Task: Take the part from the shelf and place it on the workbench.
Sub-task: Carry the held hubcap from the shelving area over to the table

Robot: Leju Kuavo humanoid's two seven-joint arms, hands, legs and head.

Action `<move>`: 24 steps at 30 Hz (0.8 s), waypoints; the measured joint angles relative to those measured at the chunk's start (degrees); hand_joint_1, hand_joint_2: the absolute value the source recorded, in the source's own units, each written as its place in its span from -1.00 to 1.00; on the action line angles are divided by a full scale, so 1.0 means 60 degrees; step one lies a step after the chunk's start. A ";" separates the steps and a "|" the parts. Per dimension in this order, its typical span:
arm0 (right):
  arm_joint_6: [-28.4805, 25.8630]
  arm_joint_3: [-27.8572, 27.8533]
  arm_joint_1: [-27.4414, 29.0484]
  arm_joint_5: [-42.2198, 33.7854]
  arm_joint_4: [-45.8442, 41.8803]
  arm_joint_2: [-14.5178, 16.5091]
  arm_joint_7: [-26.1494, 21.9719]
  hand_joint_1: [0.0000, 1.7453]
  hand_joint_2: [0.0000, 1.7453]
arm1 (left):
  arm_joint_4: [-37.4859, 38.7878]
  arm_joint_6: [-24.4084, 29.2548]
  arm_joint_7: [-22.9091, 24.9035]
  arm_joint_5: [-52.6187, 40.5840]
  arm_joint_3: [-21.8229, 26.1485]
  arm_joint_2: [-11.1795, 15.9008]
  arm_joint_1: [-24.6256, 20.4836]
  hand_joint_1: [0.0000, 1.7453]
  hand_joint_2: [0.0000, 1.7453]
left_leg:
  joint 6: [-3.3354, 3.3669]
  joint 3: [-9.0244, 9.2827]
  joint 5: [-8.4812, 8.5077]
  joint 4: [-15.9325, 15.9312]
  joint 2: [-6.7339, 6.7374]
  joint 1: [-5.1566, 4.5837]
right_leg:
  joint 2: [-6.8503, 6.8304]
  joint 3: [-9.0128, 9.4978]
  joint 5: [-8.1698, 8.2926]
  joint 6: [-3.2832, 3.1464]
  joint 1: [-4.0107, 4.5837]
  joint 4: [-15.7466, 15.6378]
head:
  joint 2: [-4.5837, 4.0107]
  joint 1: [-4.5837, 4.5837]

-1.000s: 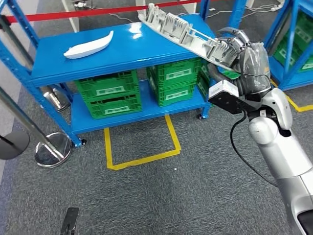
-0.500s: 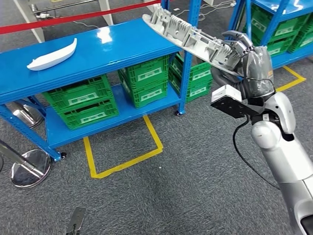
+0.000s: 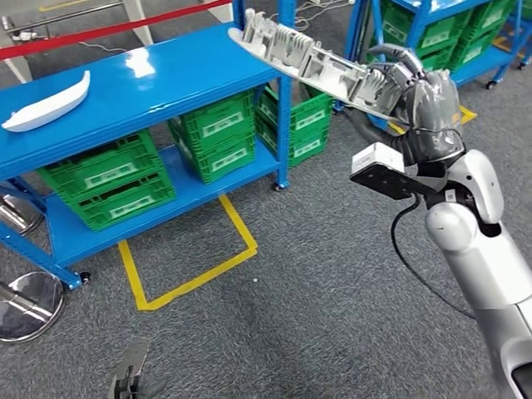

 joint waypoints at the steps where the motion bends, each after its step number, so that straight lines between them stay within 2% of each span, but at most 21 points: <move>1: 0.0005 0.0020 -0.0048 -0.0001 0.0003 0.0017 0.0001 1.00 1.00 | 0.0000 0.0009 -0.0006 0.0026 -0.0005 -0.0013 -0.0013 -1.00 1.00 | -0.0025 -0.0006 -0.0004 0.0018 0.0085 0.0006 | 0.0104 -0.0040 0.0028 -0.0086 -0.0005 0.0012 | 0.0000 -0.0010; 2: 0.0006 0.0040 -0.0088 -0.0005 0.0006 0.0027 0.0007 1.00 1.00 | 0.0000 0.0024 -0.0015 0.0059 -0.0007 -0.0023 -0.0028 -1.00 1.00 | -0.0065 -0.0018 -0.0053 0.0054 0.0089 0.0024 | 0.0198 -0.0064 0.0050 -0.0144 -0.0011 0.0011 | 0.0000 -0.0015; 4: -0.0013 0.0076 -0.0186 -0.0040 0.0028 0.0036 0.0047 1.00 1.00 | 0.0000 0.0083 -0.0062 0.0188 -0.0006 -0.0015 -0.0065 -1.00 1.00 | -0.0159 -0.0161 -0.0399 0.0459 -0.0184 0.0078 | 0.0378 -0.0091 0.0096 -0.0259 -0.0041 -0.0002 | 0.0000 -0.0037; 6: -0.0056 0.0105 -0.0225 -0.0096 0.0050 0.0038 0.0086 1.00 1.00 | 0.0000 0.0126 -0.0129 0.0334 -0.0005 0.0021 -0.0078 -1.00 1.00 | -0.0217 -0.0611 -0.1031 0.1594 -0.0567 0.0112 | 0.0559 -0.0108 0.0118 -0.0317 -0.0050 -0.0007 | 0.0000 -0.0062; 7: -0.0080 0.0110 -0.0213 -0.0118 0.0056 0.0038 0.0090 1.00 1.00 | 0.0000 0.0129 -0.0150 0.0382 -0.0004 0.0044 -0.0063 -1.00 1.00 | -0.0225 -0.0872 -0.1281 0.2217 -0.0639 0.0115 | 0.0661 -0.0116 0.0124 -0.0332 -0.0042 -0.0007 | 0.0000 -0.0068; 8: -0.0109 0.0113 -0.0194 -0.0135 0.0065 0.0038 0.0092 1.00 1.00 | 0.0000 0.0136 -0.0168 0.0443 -0.0002 0.0080 -0.0041 -1.00 1.00 | -0.0219 -0.1059 -0.1393 0.2663 -0.0677 0.0115 | 0.0779 -0.0120 0.0128 -0.0340 -0.0033 -0.0005 | 0.0000 -0.0070; 9: -0.0138 0.0111 -0.0180 -0.0141 0.0078 0.0038 0.0095 1.00 1.00 | 0.0000 0.0145 -0.0180 0.0507 0.0001 0.0128 -0.0021 -1.00 1.00 | -0.0200 -0.1104 -0.1313 0.2766 -0.0698 0.0114 | 0.0895 -0.0121 0.0132 -0.0344 -0.0024 -0.0003 | 0.0000 -0.0070; 10: -0.0164 0.0106 -0.0173 -0.0131 0.0097 0.0038 0.0103 1.00 1.00 | -0.0001 0.0156 -0.0189 0.0595 0.0005 0.0189 -0.0008 -1.00 1.00 | -0.0162 -0.0969 -0.1039 0.2463 -0.0739 0.0114 | 0.1017 -0.0117 0.0137 -0.0345 -0.0019 0.0000 | 0.0000 -0.0070; 11: -0.0191 0.0097 -0.0172 -0.0114 0.0116 0.0038 0.0111 1.00 1.00 | -0.0003 0.0165 -0.0200 0.0690 0.0007 0.0263 -0.0003 -1.00 1.00 | -0.0111 -0.0721 -0.0674 0.1909 -0.0826 0.0114 | 0.1134 -0.0111 0.0143 -0.0343 -0.0016 0.0002 | 0.0000 -0.0069; 13: -0.0272 0.0067 -0.0177 -0.0070 0.0158 0.0038 0.0126 1.00 1.00 | -0.0011 0.0159 -0.0277 0.0875 0.0027 0.0443 0.0018 -1.00 1.00 | 0.0006 -0.0213 -0.0124 0.0761 -0.1242 0.0129 | 0.1351 -0.0139 0.0171 -0.0307 -0.0022 0.0013 | 0.0000 -0.0055; 15: -0.0423 -0.0034 -0.0142 -0.0113 0.0192 0.0026 0.0136 1.00 1.00 | -0.0034 0.0147 -0.0426 0.1050 0.0066 0.0626 0.0078 -1.00 1.00 | 0.0066 -0.0027 -0.0041 0.0292 -0.1454 0.0115 | 0.1546 -0.0240 0.0236 -0.0207 -0.0070 0.0015 | 0.0000 -0.0076; 17: -0.0566 -0.0241 -0.0045 -0.0229 0.0193 -0.0036 0.0128 1.00 1.00 | -0.0059 0.0141 -0.0561 0.1188 0.0103 0.0745 0.0143 -1.00 1.00 | 0.0093 0.0023 -0.0065 0.0101 -0.1252 0.0111 | 0.1667 -0.0350 0.0299 -0.0077 -0.0111 -0.0011 | 0.0000 -0.0103; 18: -0.0629 -0.0366 0.0017 -0.0294 0.0183 -0.0079 0.0105 1.00 1.00 | -0.0067 0.0139 -0.0620 0.1251 0.0122 0.0782 0.0169 -1.00 1.00 | 0.0124 0.0055 -0.0053 0.0007 -0.1147 0.0129 | 0.1544 -0.0422 0.0252 -0.0025 -0.0097 0.0035 | 0.0000 -0.0089; 19: -0.0687 -0.0478 0.0077 -0.0353 0.0172 -0.0115 0.0068 1.00 1.00 | -0.0075 0.0137 -0.0676 0.1313 0.0144 0.0814 0.0199 -1.00 1.00 | 0.0146 0.0084 -0.0031 -0.0079 -0.1042 0.0150 | 0.1322 -0.0547 0.0103 0.0016 -0.0075 0.0244 | 0.0000 -0.0057; 21: -0.0815 -0.0644 0.0220 -0.0453 0.0140 -0.0144 -0.0025 1.00 1.00 | -0.0084 0.0138 -0.0762 0.1422 0.0208 0.0858 0.0278 -1.00 1.00 | 0.0183 0.0102 -0.0003 -0.0129 -0.0839 0.0153 | 0.0805 -0.1011 -0.0431 0.0081 -0.0048 0.1236 | 0.0000 -0.0008; 22: -0.0860 -0.0705 0.0296 -0.0484 0.0125 -0.0147 -0.0058 1.00 1.00 | -0.0086 0.0141 -0.0781 0.1456 0.0241 0.0865 0.0322 -1.00 1.00 | 0.0189 0.0097 -0.0004 -0.0125 -0.0733 0.0143 | 0.0687 -0.1292 -0.0694 0.0112 -0.0054 0.1872 | 0.0000 0.0004; 23: -0.0887 -0.0757 0.0377 -0.0499 0.0112 -0.0150 -0.0078 1.00 1.00 | -0.0087 0.0146 -0.0784 0.1477 0.0273 0.0869 0.0359 -1.00 1.00 | 0.0191 0.0094 -0.0006 -0.0120 -0.0622 0.0135 | 0.0641 -0.1495 -0.0829 0.0137 -0.0059 0.2344 | 0.0000 0.0003; 24: -0.0900 -0.0807 0.0448 -0.0506 0.0105 -0.0159 -0.0094 1.00 1.00 | -0.0087 0.0150 -0.0781 0.1497 0.0295 0.0869 0.0386 -1.00 1.00 | 0.0192 0.0093 -0.0009 -0.0117 -0.0510 0.0130 | 0.0624 -0.1559 -0.0818 0.0152 -0.0062 0.2527 | 0.0000 0.0004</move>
